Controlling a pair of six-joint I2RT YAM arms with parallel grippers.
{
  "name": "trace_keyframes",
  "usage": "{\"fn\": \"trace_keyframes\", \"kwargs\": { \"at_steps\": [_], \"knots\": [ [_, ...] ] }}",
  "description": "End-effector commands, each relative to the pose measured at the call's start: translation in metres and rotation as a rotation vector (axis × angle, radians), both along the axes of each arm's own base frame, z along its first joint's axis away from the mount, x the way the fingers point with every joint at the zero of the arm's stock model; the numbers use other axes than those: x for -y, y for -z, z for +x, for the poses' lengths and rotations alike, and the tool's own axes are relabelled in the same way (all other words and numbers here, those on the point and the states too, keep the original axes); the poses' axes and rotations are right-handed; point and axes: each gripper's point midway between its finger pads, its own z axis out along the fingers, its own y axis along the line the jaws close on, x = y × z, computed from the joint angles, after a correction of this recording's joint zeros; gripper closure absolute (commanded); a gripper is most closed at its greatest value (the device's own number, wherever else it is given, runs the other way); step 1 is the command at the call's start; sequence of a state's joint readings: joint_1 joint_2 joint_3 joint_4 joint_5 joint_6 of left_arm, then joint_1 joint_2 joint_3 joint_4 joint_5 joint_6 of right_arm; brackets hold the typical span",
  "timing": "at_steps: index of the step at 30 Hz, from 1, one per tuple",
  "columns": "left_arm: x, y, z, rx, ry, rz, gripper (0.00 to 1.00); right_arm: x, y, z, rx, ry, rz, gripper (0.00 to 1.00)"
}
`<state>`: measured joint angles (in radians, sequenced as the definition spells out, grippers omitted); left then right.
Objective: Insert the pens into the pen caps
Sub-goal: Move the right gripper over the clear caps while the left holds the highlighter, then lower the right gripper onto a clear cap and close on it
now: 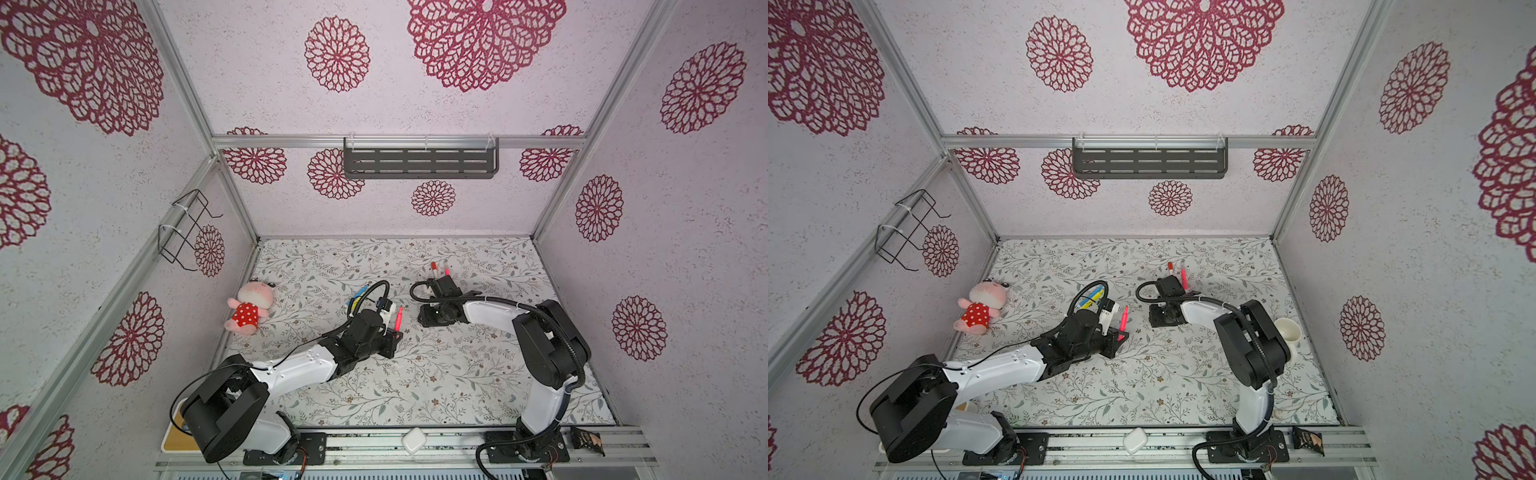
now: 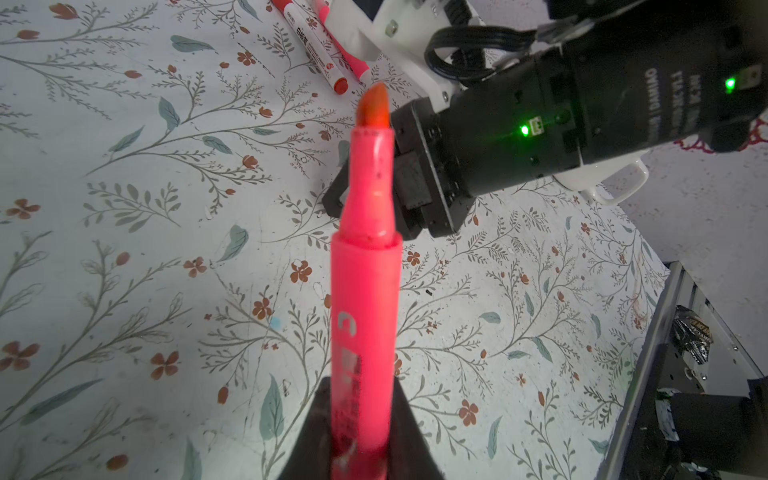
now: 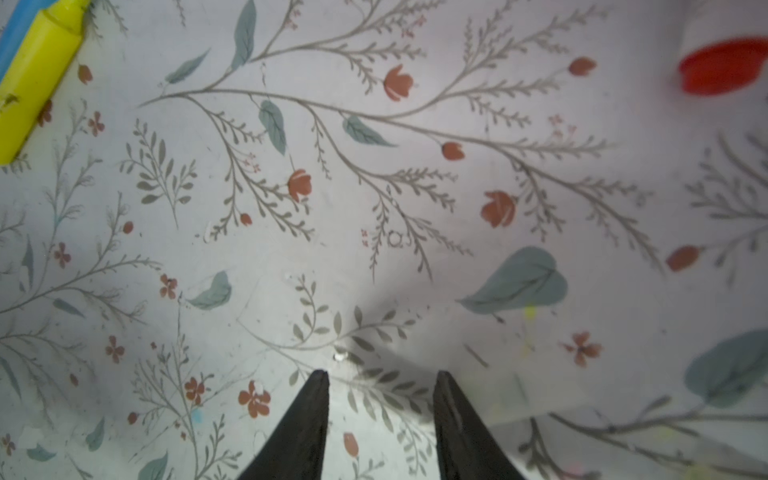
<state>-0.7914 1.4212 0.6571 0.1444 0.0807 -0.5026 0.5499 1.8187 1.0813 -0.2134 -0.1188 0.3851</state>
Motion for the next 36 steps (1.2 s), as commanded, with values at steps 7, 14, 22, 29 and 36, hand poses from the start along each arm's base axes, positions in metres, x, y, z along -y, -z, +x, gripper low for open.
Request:
{"fn": "trace_keyframes", "kwargs": {
  "at_steps": [7,14,22,29,36],
  "knots": [
    [0.001,-0.012,0.001,0.041,0.0,-0.017,1.0,0.003,-0.055,0.004,0.132,0.036,0.009,0.57],
    [-0.003,-0.016,0.0,0.051,-0.009,-0.012,1.0,-0.002,-0.055,0.018,0.137,0.04,-0.01,0.55],
    [-0.007,-0.016,-0.002,0.049,-0.016,-0.012,1.0,-0.005,-0.034,0.029,0.095,0.032,-0.074,0.54],
    [-0.007,-0.015,-0.001,0.053,-0.016,-0.006,1.0,-0.001,-0.019,0.029,0.065,0.028,-0.114,0.54],
    [-0.007,-0.013,0.0,0.053,-0.016,-0.003,1.0,0.004,-0.01,0.02,0.041,0.022,-0.135,0.54]
  ]
}}
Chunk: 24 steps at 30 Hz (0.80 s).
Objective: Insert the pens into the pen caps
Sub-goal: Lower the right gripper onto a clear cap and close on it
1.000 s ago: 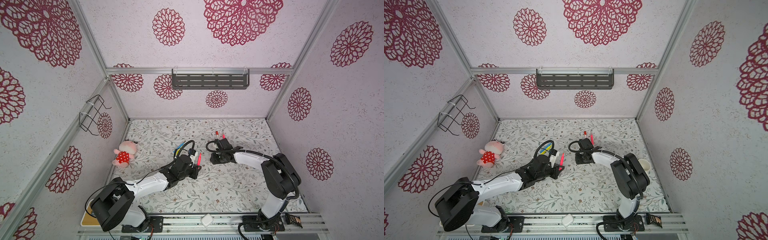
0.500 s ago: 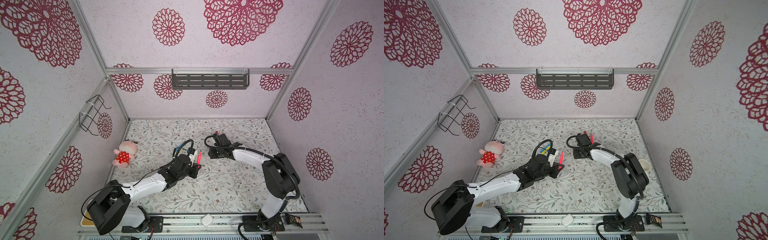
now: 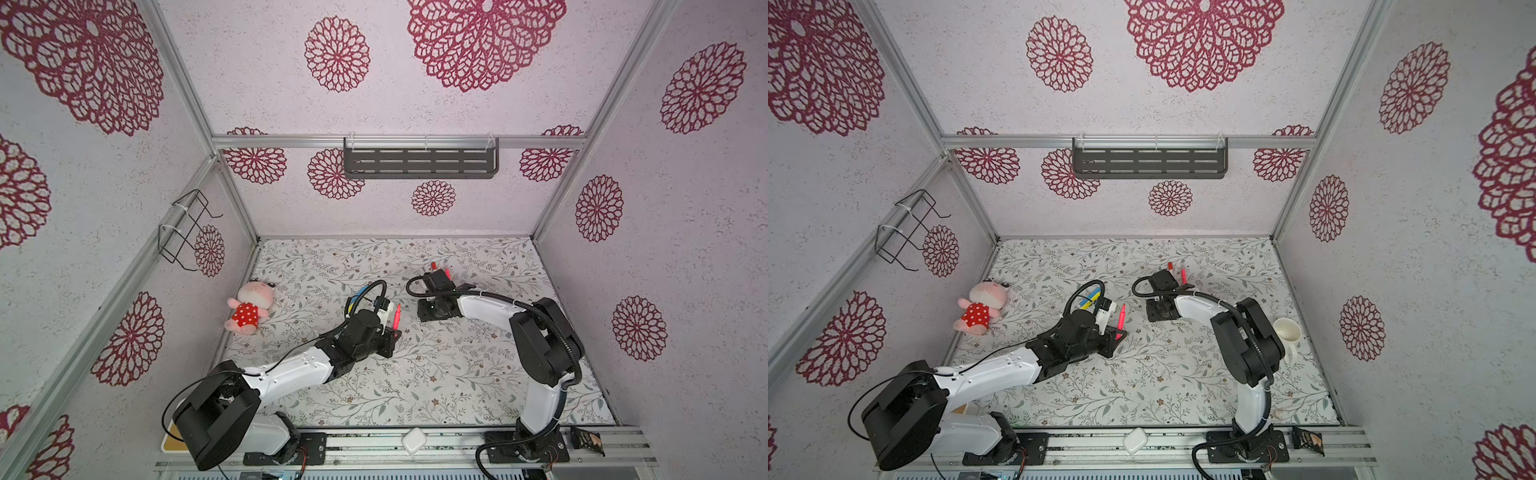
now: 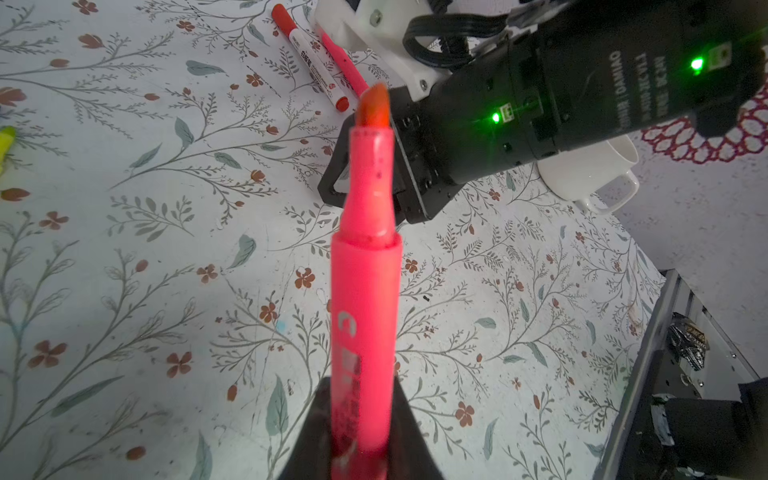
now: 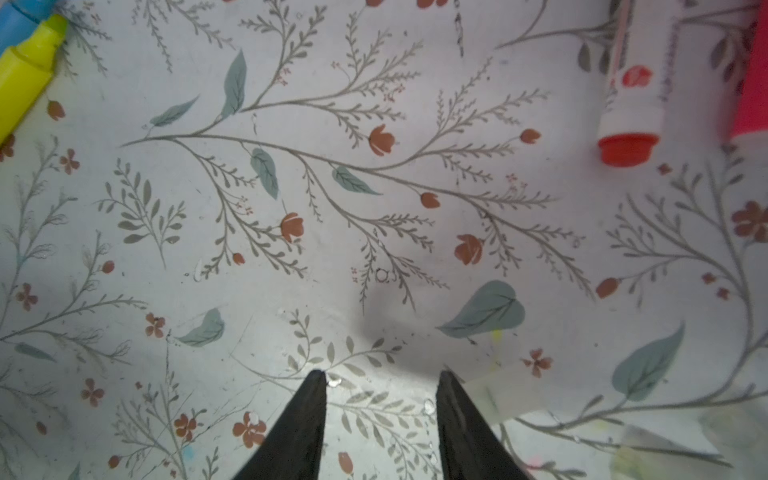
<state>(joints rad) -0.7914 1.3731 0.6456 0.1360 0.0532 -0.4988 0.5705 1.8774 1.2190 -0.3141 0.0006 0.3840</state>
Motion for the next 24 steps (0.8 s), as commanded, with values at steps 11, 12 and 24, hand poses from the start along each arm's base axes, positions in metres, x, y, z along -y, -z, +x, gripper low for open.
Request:
{"fn": "trace_keyframes", "kwargs": {
  "at_steps": [11,12,24],
  "knots": [
    [0.002,-0.005,0.002,0.029,0.011,0.003,1.0,0.013,0.009,-0.012,-0.02,-0.016,-0.067,0.54],
    [0.002,-0.005,0.002,0.029,0.011,0.003,1.0,0.014,0.008,-0.012,-0.02,-0.013,-0.071,0.54],
    [0.003,-0.009,0.004,0.04,0.007,0.006,1.0,0.024,-0.048,-0.008,0.111,0.042,-0.035,0.56]
  ]
}}
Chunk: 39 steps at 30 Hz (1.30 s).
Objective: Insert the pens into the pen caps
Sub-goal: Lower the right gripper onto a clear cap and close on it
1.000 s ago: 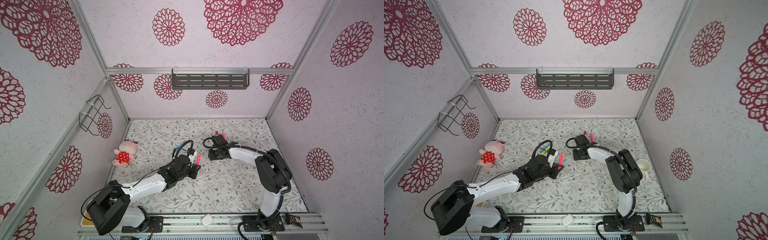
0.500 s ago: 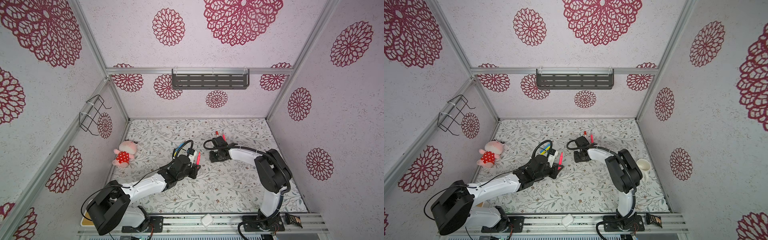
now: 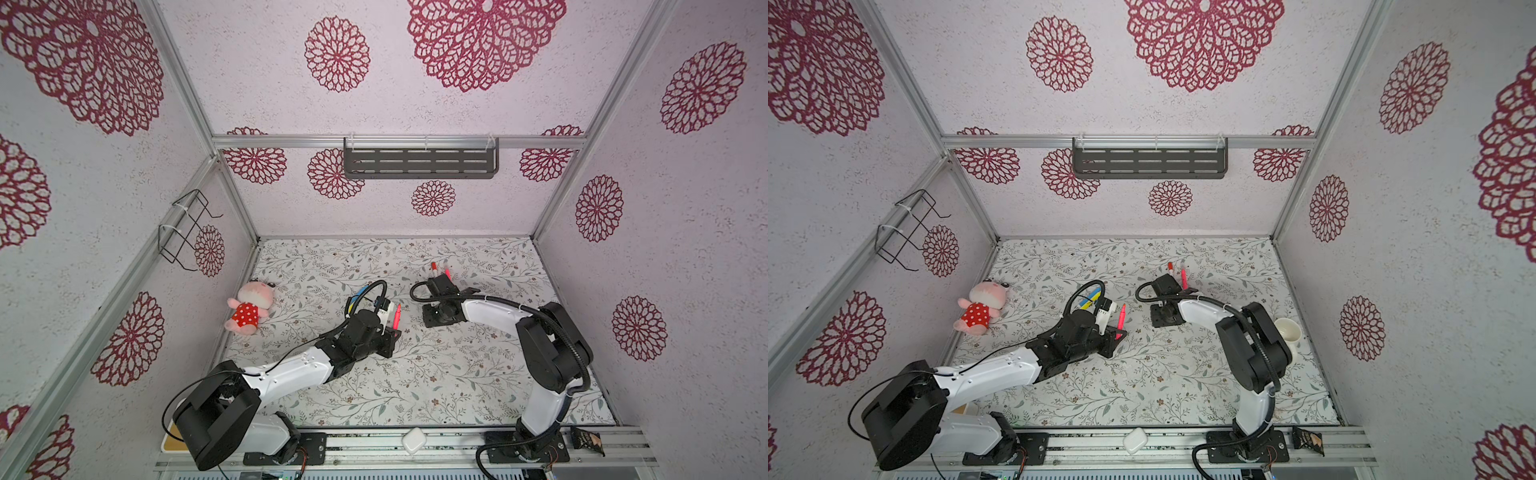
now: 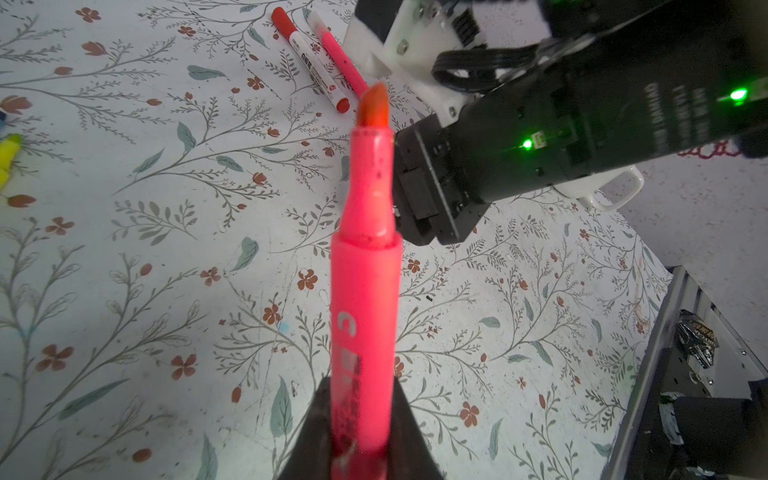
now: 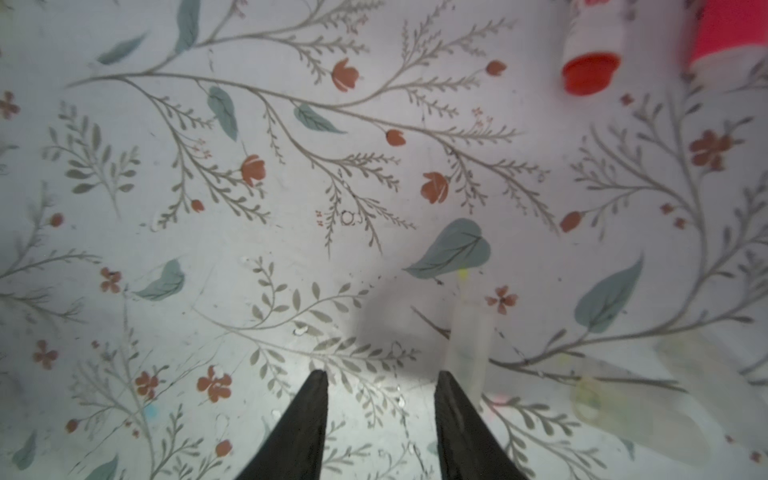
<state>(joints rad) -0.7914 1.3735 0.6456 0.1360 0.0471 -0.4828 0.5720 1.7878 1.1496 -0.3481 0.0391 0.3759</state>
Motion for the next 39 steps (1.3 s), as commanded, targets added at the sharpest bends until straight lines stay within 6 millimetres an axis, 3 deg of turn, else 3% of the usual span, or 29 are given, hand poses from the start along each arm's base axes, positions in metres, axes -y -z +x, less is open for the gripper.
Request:
{"fn": "trace_keyframes", "kwargs": {
  "at_steps": [1,5,12,28,39],
  "knots": [
    [0.003,-0.009,0.003,0.028,0.004,-0.004,1.0,0.008,-0.043,0.011,0.116,0.044,-0.004,0.57],
    [0.003,-0.007,0.002,0.014,0.003,-0.011,1.0,0.017,-0.048,0.017,0.135,0.081,-0.027,0.58],
    [0.002,-0.005,-0.002,0.003,0.004,-0.013,1.0,0.024,-0.02,0.025,0.065,0.131,-0.091,0.63],
    [-0.001,-0.002,-0.003,0.005,-0.004,-0.011,1.0,0.025,0.017,0.033,0.011,0.152,-0.142,0.69],
    [0.0,-0.002,-0.003,0.003,0.002,-0.011,1.0,0.024,0.022,0.023,-0.014,0.138,-0.12,0.88]
  ]
}}
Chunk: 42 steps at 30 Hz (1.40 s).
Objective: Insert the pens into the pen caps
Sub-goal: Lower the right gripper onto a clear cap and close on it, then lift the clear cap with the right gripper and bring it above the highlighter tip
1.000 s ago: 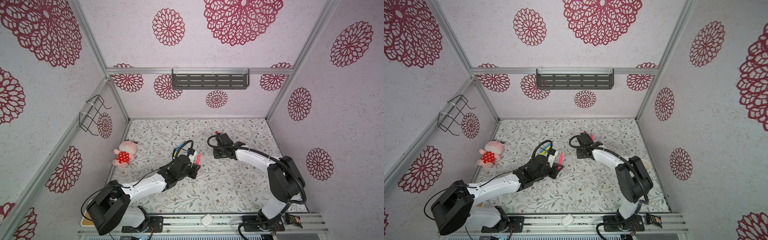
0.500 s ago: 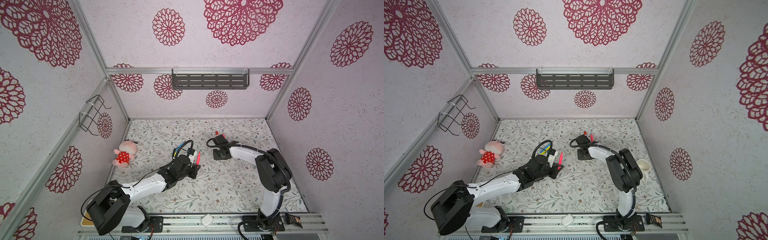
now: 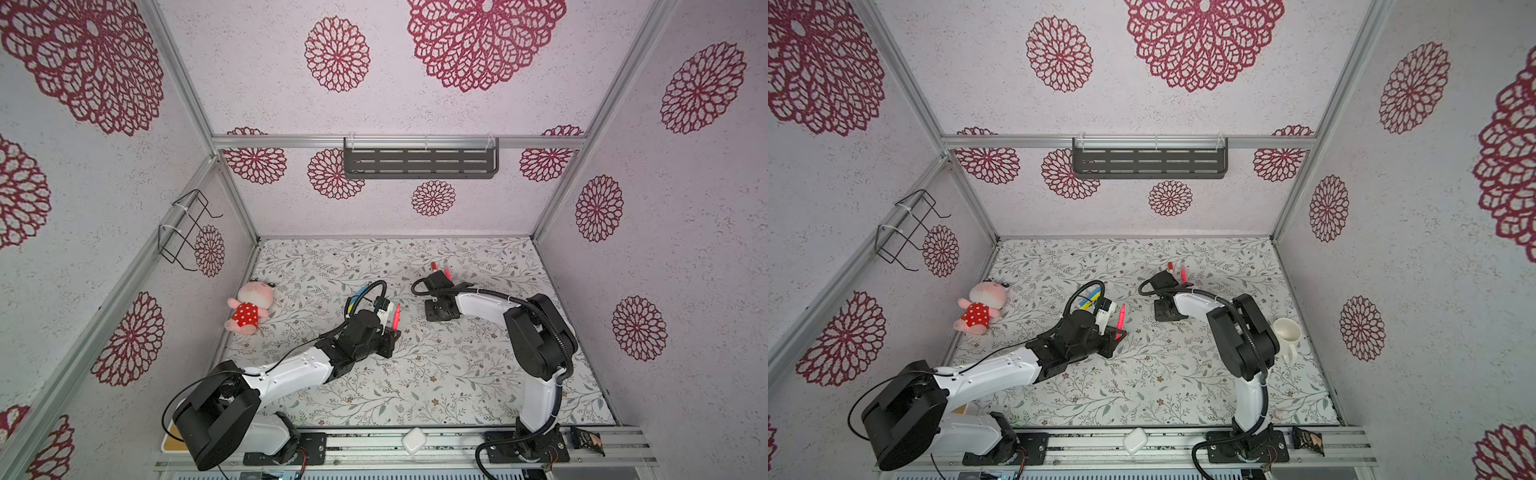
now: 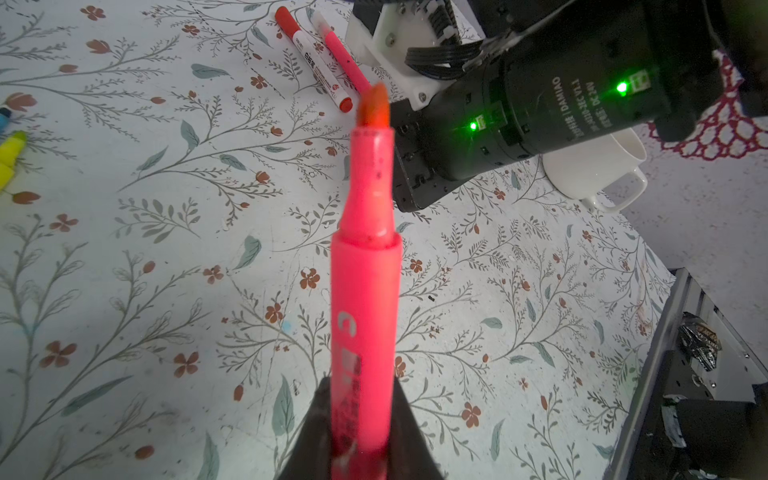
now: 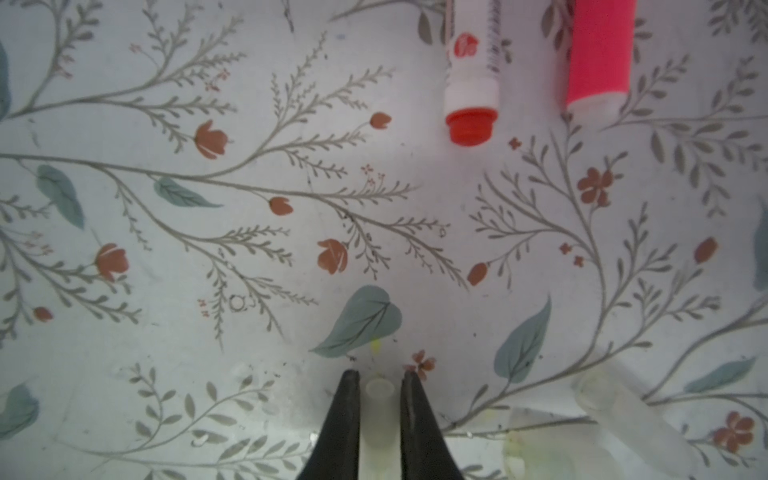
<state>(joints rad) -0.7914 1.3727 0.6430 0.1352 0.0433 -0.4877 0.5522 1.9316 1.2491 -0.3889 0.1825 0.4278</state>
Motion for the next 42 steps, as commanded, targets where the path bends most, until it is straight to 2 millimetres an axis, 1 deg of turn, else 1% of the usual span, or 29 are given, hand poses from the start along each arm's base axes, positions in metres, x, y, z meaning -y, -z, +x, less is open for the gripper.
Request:
{"fn": "trace_keyframes", "kwargs": {
  "at_steps": [1,4,7,8,11,15,18,21,26,29,33,36,42],
  "knots": [
    [0.001,-0.003,-0.003,0.005,0.008,-0.012,1.0,0.002,-0.007,-0.005,0.001,0.009,0.021,0.89],
    [0.002,-0.005,-0.003,0.008,0.012,-0.017,1.0,-0.003,-0.024,-0.007,0.044,-0.009,0.076,0.92],
    [0.004,-0.012,-0.004,0.021,0.017,-0.042,1.0,-0.011,-0.054,-0.011,0.136,-0.036,0.196,0.93],
    [0.005,-0.013,-0.005,0.024,0.02,-0.051,1.0,-0.013,-0.067,-0.013,0.175,-0.04,0.244,0.93],
    [0.011,-0.02,-0.007,0.037,0.032,-0.078,1.0,-0.02,-0.109,-0.018,0.296,-0.064,0.448,0.95],
    [0.027,-0.024,-0.011,0.046,0.062,-0.096,1.0,-0.014,-0.167,-0.022,0.457,-0.058,0.78,0.95],
    [0.043,-0.027,-0.014,0.049,0.097,-0.116,1.0,-0.012,-0.203,-0.032,0.55,-0.095,0.984,0.94],
    [0.059,-0.034,-0.018,0.054,0.136,-0.153,1.0,-0.017,-0.226,-0.042,0.578,-0.149,1.138,0.93],
    [0.08,-0.043,-0.022,0.036,0.194,-0.235,1.0,-0.026,-0.248,-0.056,0.591,-0.233,1.317,0.94],
    [0.087,-0.044,-0.022,0.03,0.208,-0.255,1.0,-0.029,-0.248,-0.058,0.582,-0.247,1.363,0.94],
    [0.09,-0.044,-0.021,0.026,0.209,-0.26,1.0,-0.029,-0.247,-0.062,0.58,-0.258,1.383,0.94],
    [0.092,-0.043,-0.02,0.024,0.211,-0.258,1.0,-0.027,-0.249,-0.066,0.589,-0.266,1.388,0.94],
    [0.096,-0.043,-0.019,0.02,0.219,-0.26,1.0,-0.027,-0.245,-0.07,0.583,-0.273,1.371,0.94]
  ]
}}
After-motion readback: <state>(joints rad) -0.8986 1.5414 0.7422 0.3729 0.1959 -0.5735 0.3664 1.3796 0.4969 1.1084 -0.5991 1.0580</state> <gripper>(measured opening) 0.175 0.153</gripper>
